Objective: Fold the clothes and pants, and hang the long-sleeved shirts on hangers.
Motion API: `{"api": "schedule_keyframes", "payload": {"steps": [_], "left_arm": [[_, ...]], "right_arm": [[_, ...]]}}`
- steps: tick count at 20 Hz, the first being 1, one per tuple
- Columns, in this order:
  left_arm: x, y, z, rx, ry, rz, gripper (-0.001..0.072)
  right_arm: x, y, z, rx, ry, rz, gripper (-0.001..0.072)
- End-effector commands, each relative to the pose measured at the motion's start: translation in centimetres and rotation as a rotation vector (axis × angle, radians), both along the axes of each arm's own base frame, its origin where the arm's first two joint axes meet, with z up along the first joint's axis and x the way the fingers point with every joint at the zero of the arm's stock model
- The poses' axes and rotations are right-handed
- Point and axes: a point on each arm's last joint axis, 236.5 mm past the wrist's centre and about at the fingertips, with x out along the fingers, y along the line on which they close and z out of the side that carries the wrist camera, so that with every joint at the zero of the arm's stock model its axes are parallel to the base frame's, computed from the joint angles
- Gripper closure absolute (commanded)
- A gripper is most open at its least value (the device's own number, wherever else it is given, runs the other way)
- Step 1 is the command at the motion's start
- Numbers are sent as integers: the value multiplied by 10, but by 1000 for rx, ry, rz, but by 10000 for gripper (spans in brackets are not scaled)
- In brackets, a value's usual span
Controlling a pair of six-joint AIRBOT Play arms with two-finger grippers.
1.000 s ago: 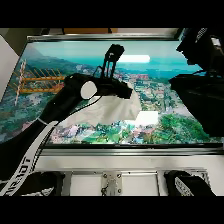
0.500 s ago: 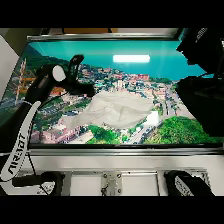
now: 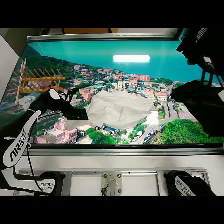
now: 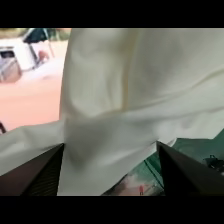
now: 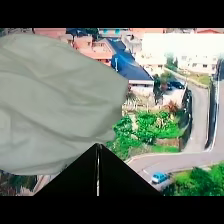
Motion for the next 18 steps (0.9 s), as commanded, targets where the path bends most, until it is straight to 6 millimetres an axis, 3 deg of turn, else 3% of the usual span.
{"api": "schedule_keyframes", "payload": {"steps": [1,2,4,5,6,7,9,12,15,16,18], "left_arm": [[0,-7,-9,-10,-22,-21,420],[3,-7,-7,-11,-28,-21,690],[11,-4,3,-12,-41,-29,687],[17,-2,12,-17,-55,-26,688],[25,0,22,-21,-82,-18,687],[33,0,32,-23,-115,-19,687],[44,-1,50,-26,-172,-19,687],[50,-4,63,-27,-214,-20,688],[48,-2,63,-27,-209,-20,687],[49,-2,63,-27,-210,-18,687],[49,-2,63,-27,-210,-19,687]], "right_arm": [[-9,1,-47,14,119,-1,691],[-13,3,-64,19,166,2,691],[-25,10,-103,41,274,12,679],[-32,18,-122,71,333,17,574],[-39,29,-142,118,398,20,241],[-43,42,-158,164,449,18,25],[-43,70,-189,237,515,9,24],[-30,107,-219,287,523,-8,25],[-18,133,-228,304,475,-23,34],[-15,137,-227,296,456,-18,73],[-11,140,-224,292,437,-5,454]]}}
